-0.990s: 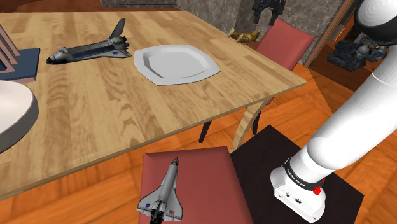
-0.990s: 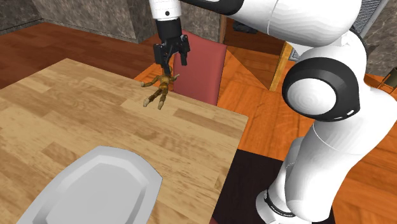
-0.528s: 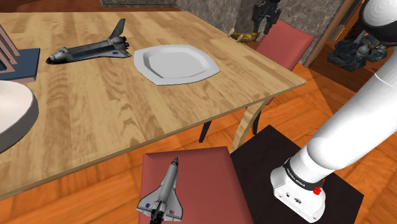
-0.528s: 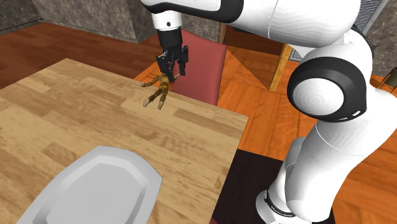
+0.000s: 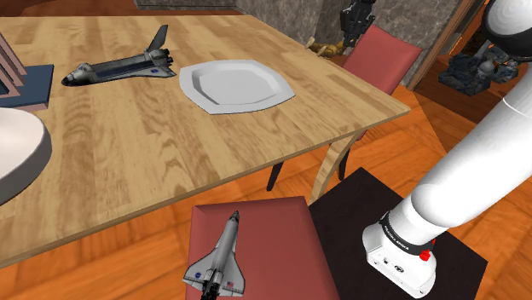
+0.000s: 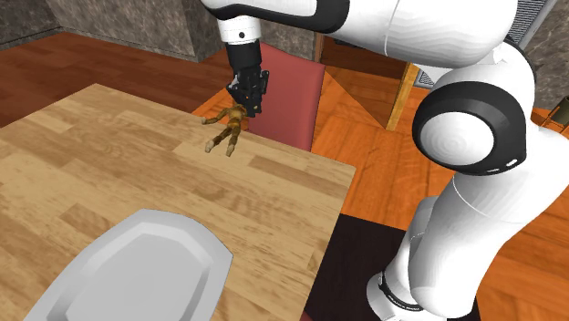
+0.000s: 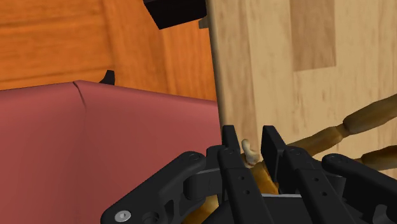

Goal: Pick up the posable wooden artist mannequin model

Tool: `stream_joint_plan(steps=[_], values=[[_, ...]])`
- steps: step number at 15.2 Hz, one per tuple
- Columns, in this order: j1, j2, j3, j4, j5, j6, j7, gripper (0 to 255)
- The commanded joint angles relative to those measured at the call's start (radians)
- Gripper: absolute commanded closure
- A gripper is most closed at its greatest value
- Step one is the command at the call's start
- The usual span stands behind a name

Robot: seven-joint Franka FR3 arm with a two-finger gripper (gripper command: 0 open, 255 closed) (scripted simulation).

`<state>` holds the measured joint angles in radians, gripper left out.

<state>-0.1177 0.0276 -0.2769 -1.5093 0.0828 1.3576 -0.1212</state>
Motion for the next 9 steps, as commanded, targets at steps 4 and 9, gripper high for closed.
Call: stream_joint_plan(steps=[4,9], values=[[-0.002,0.015,-0.002,0.060,0.004,-0.046,0.000,255],[-0.008,0.049,-0.006,0.173,0.015,-0.126,-0.001,255]])
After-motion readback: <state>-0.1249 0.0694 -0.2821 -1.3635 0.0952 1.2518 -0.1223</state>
